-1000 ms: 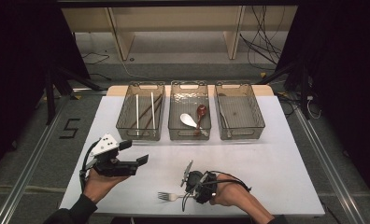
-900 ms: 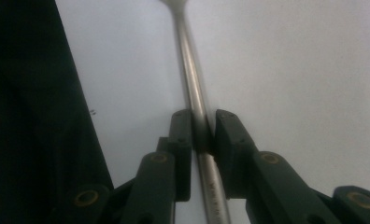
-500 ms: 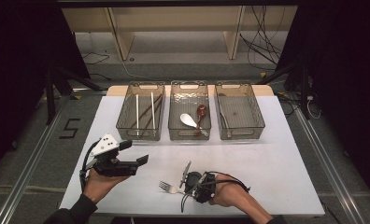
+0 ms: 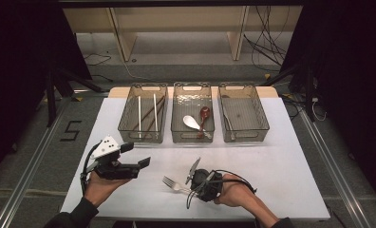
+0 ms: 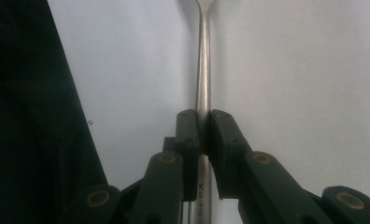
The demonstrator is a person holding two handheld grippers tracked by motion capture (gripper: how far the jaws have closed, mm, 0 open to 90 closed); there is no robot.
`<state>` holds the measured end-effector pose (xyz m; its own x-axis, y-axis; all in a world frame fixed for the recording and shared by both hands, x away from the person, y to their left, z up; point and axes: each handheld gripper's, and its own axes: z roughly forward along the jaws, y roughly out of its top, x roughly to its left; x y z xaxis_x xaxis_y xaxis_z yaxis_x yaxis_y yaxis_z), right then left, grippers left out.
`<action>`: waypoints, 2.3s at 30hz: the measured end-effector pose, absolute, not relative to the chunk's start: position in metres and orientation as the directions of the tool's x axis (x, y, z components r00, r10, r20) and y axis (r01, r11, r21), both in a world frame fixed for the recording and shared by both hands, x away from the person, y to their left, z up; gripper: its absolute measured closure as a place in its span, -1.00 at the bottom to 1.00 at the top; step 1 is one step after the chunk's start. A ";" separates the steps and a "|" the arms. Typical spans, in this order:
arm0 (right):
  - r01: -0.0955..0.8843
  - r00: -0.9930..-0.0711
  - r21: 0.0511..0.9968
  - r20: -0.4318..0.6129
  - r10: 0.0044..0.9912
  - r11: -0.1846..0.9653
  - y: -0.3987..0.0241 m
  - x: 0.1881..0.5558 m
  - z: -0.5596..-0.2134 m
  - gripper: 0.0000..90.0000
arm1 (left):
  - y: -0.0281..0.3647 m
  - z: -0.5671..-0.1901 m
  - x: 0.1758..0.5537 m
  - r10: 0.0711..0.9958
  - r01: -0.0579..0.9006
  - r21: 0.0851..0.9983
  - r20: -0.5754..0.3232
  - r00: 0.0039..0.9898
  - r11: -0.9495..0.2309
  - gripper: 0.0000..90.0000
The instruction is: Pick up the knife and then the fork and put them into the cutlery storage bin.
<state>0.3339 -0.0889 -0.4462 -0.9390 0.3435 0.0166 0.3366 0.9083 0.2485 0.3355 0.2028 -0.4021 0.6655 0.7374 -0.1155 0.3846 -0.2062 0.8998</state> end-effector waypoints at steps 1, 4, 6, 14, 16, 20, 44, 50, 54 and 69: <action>0.322 -0.943 0.257 0.005 0.332 0.911 -0.091 0.336 -0.445 0.84 | 0.203 -0.402 0.336 0.737 0.386 0.899 -0.117 0.665 -0.206 -0.65; 0.339 -0.934 0.302 -0.001 0.356 0.891 -0.099 0.341 -0.439 0.84 | 0.203 -0.402 0.336 0.737 0.385 0.900 -0.117 0.665 -0.205 -0.66; 0.374 -0.919 0.338 0.011 0.394 0.864 -0.105 0.346 -0.433 0.84 | 0.203 -0.402 0.336 0.737 0.384 0.900 -0.117 0.665 -0.204 -0.65; 0.461 -0.865 0.469 0.049 0.499 0.754 -0.135 0.362 -0.410 0.84 | 0.203 -0.402 0.336 0.737 0.385 0.900 -0.117 0.665 -0.204 -0.65; 0.469 -0.858 0.488 0.055 0.510 0.736 -0.143 0.365 -0.404 0.84 | 0.203 -0.402 0.336 0.738 0.384 0.901 -0.119 0.664 -0.201 -0.65; 0.488 -0.841 0.527 0.071 0.536 0.696 -0.156 0.372 -0.396 0.84 | 0.203 -0.402 0.335 0.736 0.383 0.902 -0.118 0.667 -0.202 -0.65; 0.599 -0.672 0.693 0.160 0.724 0.403 -0.225 0.423 -0.366 0.84 | 0.204 -0.403 0.336 0.740 0.381 0.902 -0.115 0.662 -0.201 -0.65; 0.615 -0.626 0.706 0.165 0.762 0.352 -0.235 0.436 -0.363 0.84 | 0.204 -0.403 0.336 0.742 0.382 0.904 -0.120 0.659 -0.193 -0.65; 0.628 -0.594 0.709 0.172 0.786 0.320 -0.243 0.444 -0.362 0.84 | 0.204 -0.402 0.336 0.742 0.382 0.904 -0.120 0.659 -0.194 -0.65; 0.680 -0.474 0.697 0.182 0.862 0.226 -0.255 0.487 -0.359 0.84 | 0.205 -0.402 0.336 0.742 0.382 0.904 -0.121 0.660 -0.193 -0.65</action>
<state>0.4869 -0.2550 -0.3594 -0.4737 0.8616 0.1824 0.6801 0.2262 0.6973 0.3360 0.2046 -0.4025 0.6599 0.7415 -0.1213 0.3825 -0.1925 0.9037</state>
